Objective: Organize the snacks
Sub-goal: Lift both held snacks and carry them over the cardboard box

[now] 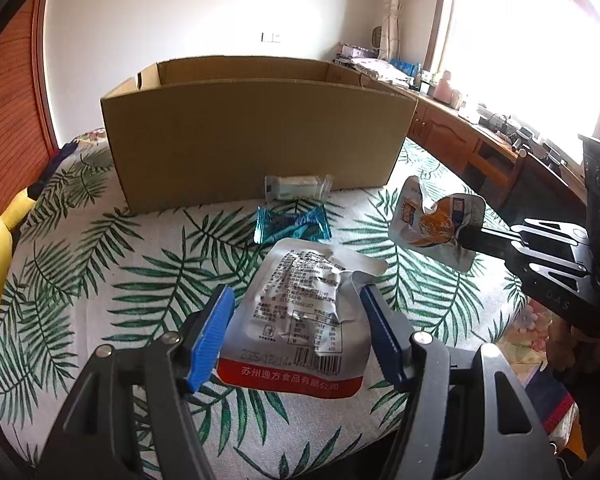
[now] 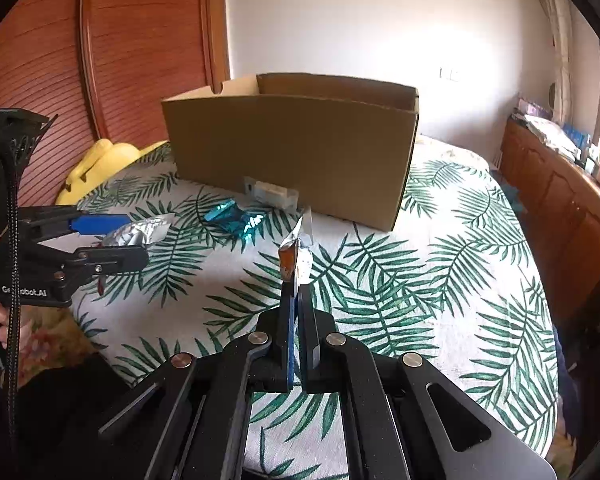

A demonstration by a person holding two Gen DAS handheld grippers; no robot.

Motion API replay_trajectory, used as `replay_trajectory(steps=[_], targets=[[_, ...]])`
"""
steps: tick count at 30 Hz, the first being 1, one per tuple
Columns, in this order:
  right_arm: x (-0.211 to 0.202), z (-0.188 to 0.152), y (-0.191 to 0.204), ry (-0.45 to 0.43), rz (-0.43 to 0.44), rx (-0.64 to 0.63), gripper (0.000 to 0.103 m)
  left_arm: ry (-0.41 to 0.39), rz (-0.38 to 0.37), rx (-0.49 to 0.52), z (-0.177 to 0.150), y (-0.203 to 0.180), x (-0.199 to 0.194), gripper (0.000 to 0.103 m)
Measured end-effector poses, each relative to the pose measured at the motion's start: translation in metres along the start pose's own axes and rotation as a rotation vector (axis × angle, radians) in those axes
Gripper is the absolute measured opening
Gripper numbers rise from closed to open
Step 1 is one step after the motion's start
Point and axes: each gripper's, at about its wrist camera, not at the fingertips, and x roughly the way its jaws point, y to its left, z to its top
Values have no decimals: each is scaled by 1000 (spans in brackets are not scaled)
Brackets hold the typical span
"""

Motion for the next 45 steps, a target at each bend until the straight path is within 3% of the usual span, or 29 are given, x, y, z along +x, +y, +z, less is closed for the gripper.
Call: replay_trajectory(steps=[8,22,31,45], targets=[[-23,18,7,-60,1,-32,0,-48,6,16,20,-1,-13,65],[-45,82,5,-194,10,-95,0,-153,33,43,92,15,-15,65],[-18,122,-7,-230,7,-116,0,-183,58,68,135,27,10,65],[42,151,-19,-210,21,-121,0,-162,85,62,167,49,63,64]])
